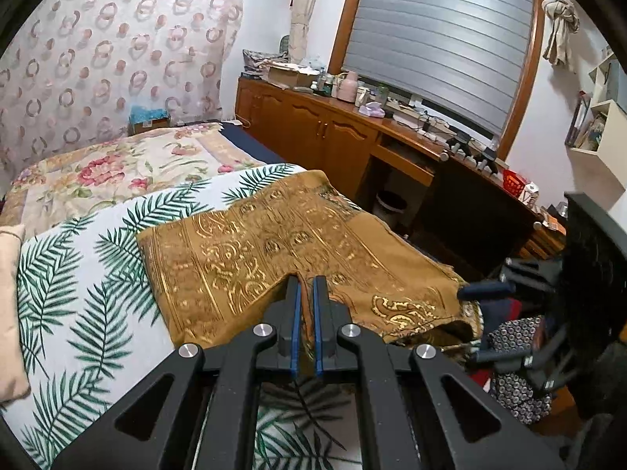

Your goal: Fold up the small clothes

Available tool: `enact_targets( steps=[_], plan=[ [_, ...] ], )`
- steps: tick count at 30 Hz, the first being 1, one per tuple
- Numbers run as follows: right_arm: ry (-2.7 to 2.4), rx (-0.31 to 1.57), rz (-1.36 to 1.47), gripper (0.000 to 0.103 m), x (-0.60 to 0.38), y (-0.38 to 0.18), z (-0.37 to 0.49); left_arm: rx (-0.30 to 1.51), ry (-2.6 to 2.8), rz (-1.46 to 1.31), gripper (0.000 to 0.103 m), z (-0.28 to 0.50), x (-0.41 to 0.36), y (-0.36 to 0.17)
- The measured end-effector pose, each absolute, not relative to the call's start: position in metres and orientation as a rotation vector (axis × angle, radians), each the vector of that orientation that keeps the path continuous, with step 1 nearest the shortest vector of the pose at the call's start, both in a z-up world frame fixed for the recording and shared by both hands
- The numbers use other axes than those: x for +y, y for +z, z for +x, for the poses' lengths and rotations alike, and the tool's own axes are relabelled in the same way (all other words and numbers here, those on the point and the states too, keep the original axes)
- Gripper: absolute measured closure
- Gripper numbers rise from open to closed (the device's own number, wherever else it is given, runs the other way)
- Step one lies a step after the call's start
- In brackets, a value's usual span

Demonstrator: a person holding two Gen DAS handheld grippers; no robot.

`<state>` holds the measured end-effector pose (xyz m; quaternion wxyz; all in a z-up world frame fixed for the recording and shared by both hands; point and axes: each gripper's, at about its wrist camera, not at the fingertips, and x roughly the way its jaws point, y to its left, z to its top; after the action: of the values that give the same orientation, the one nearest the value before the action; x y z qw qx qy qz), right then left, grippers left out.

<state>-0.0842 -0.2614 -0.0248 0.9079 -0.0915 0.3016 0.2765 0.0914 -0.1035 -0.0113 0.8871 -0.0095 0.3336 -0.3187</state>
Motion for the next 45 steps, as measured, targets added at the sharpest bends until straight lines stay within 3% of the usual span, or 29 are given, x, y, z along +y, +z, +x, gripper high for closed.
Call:
enact_targets(
  steps=[12,13,14,16,19,30,45],
  plan=[
    [0.496,0.728,-0.205,0.037,-0.279,-0.052,-0.043,0.677,-0.613,-0.029,0.097,0.102,-0.094,-0.012],
    [0.494,0.727,-0.214,0.044,-0.28,-0.052,-0.042,0.676,-0.612,-0.031,0.097,0.102,-0.093,-0.011],
    [0.494,0.724,-0.226,0.063,-0.281,-0.05,-0.04,0.673,-0.61,-0.032,0.097,0.102,-0.092,-0.011],
    [0.521,0.723,-0.215,0.087,-0.276,-0.046,-0.037,0.666,-0.597,-0.023,0.097,0.101,-0.091,-0.01],
    [0.538,0.659,-0.226,0.093,-0.274,-0.032,-0.029,0.649,-0.562,0.0,0.097,0.103,-0.088,-0.007],
    [0.542,0.552,-0.229,0.095,-0.261,-0.001,0.029,0.66,-0.507,-0.017,0.097,0.13,-0.071,-0.01],
    [0.553,0.592,-0.256,0.095,-0.233,-0.008,0.11,0.744,-0.495,-0.062,0.094,0.175,-0.055,-0.029]
  ],
)
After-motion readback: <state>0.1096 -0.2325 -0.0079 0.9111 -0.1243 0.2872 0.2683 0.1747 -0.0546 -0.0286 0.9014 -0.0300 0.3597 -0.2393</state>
